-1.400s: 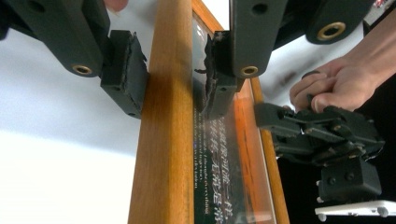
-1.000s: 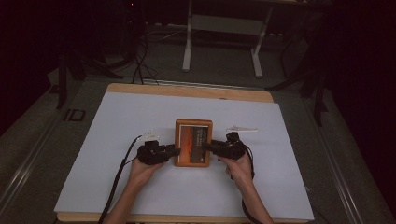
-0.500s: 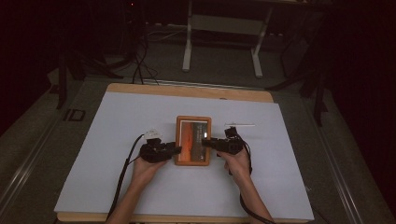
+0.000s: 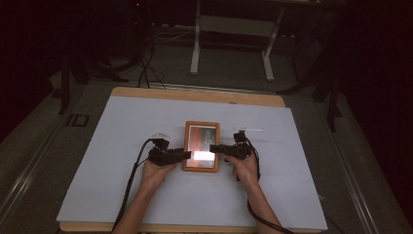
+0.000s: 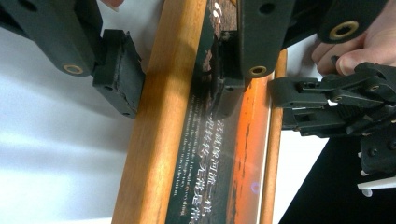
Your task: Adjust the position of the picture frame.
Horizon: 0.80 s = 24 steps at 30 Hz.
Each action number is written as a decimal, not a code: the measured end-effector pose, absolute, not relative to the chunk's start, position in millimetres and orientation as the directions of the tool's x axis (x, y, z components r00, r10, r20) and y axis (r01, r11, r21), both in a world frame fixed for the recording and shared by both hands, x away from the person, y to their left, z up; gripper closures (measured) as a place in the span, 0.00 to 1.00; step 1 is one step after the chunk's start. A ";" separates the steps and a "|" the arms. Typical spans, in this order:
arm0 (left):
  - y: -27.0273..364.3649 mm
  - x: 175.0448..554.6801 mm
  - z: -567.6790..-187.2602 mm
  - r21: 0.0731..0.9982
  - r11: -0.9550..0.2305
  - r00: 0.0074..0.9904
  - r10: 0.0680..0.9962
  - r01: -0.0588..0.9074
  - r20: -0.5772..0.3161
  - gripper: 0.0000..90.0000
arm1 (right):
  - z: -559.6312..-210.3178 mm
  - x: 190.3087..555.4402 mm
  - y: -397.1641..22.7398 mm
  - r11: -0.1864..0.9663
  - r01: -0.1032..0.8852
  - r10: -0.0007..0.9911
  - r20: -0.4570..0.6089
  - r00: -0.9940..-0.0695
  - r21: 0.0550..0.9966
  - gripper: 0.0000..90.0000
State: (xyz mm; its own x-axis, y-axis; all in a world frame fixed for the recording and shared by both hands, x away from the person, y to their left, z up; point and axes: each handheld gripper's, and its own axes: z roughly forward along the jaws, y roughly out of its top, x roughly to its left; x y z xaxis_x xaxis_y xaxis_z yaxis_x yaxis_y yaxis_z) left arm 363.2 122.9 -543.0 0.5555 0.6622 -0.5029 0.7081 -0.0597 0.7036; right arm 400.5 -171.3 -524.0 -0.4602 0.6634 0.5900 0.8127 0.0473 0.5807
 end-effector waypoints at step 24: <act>144.8 350.5 -539.4 0.731 -0.019 0.527 0.706 0.682 -0.473 0.44 | -514.3 399.8 -171.9 0.106 0.746 0.781 0.410 -0.472 0.657 0.58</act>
State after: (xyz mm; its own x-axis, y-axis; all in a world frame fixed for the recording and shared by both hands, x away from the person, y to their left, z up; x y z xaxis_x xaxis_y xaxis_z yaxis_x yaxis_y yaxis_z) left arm 350.5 144.8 -539.4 0.5268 0.7061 -0.4731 0.6817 -0.0186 0.7314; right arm 399.8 -171.9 -514.3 -0.4719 0.7805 0.4099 0.7462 0.1060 0.6573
